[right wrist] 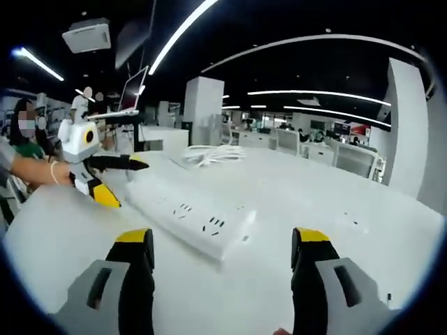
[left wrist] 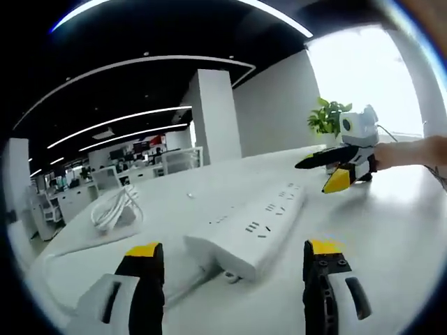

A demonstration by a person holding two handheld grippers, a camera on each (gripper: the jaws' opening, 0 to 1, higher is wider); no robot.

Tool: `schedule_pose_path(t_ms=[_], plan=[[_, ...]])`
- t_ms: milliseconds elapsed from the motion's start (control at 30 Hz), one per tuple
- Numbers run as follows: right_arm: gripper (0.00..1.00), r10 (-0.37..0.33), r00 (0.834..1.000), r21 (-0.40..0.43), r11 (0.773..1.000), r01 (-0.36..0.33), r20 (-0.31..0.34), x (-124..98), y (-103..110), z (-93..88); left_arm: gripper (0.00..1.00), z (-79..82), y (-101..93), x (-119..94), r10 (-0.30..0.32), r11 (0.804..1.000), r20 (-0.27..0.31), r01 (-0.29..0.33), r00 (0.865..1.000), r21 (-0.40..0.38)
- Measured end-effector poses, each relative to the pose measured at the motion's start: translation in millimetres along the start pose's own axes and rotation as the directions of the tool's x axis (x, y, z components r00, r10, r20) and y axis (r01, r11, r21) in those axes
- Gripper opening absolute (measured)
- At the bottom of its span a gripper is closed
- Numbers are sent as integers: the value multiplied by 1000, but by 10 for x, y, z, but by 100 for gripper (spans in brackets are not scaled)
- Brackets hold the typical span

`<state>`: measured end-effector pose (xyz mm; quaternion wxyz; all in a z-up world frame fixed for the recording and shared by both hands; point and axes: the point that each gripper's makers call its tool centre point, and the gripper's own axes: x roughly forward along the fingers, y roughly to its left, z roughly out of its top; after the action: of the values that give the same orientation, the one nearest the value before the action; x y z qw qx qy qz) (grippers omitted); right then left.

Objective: Straighten the power strip on the desk, plug the charger into it

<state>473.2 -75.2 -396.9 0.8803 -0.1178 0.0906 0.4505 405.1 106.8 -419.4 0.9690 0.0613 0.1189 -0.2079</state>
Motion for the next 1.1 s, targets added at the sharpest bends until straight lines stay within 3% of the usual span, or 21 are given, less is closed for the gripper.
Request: schedule_pose_path(t_ms=[100,500,1100], plan=[[80,4,1000,-2,1000,-4,-7,21,12,-15,83,22,-4,23,-9,998,16,10,1000,-56],[77,13,999,-3,1000,-13,-47,50,13,-86,78,-55,3,55,-6,1000,-32,5,999,-26],[59,63,994,53,997,-59,-88,118,75,-174,70,-91,-56,83,-35,999,-75,32,997,-42]])
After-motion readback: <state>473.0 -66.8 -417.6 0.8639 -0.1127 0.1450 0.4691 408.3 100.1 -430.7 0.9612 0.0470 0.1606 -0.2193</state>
